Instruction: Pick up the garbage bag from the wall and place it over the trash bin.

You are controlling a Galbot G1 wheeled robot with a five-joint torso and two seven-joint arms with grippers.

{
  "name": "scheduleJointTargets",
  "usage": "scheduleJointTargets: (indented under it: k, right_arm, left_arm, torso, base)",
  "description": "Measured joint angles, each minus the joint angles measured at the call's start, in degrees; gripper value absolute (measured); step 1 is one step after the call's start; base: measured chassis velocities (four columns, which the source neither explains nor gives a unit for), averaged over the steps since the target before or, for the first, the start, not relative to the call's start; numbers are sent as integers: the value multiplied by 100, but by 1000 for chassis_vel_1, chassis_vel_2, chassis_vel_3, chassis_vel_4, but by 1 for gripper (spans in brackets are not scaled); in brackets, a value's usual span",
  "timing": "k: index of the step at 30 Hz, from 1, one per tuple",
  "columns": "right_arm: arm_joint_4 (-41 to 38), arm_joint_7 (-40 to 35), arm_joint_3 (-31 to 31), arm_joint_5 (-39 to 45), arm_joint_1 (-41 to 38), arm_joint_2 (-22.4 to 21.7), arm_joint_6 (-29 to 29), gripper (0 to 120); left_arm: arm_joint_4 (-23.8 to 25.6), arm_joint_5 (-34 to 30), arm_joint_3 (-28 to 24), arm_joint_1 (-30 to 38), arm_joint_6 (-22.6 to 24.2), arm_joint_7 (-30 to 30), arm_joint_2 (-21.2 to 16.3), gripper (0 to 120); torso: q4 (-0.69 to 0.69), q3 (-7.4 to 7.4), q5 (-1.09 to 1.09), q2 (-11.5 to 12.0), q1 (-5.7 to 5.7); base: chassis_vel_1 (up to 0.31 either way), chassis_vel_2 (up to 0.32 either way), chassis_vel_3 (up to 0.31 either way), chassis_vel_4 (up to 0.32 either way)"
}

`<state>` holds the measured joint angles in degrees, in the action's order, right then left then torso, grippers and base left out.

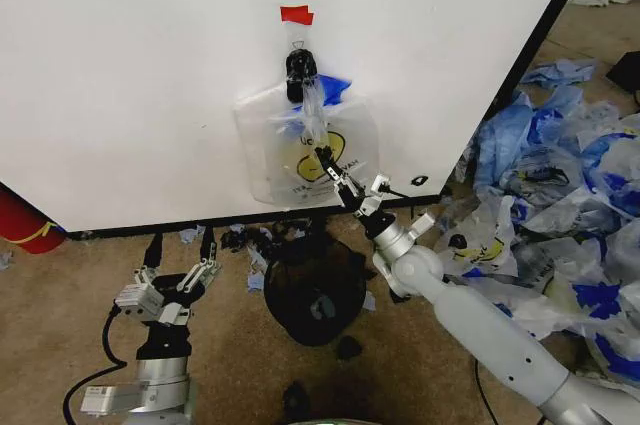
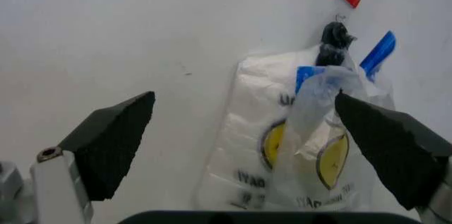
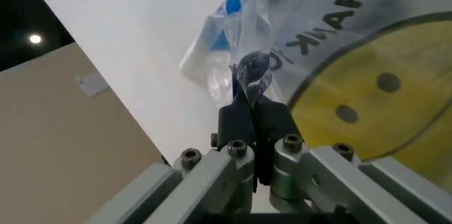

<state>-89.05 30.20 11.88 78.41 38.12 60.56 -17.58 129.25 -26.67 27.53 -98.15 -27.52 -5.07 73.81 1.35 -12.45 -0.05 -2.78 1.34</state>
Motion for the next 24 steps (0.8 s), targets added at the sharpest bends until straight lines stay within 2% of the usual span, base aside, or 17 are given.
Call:
scheduleJointTargets:
  k: [14, 24]
  right_arm:
    - [93, 39, 2, -371, 288, 10, -95, 0]
    - [109, 160, -119, -707, 487, -163, -183, 0]
  left_arm:
    - [-10, 40, -2, -63, -101, 15, 34, 100]
    - [-5, 49, -39, -68, -105, 18, 38, 100]
  torso:
    - [0, 0, 0, 0, 0]
    - [0, 0, 0, 0, 0]
  base:
    - [0, 0, 0, 0]
    - [0, 0, 0, 0]
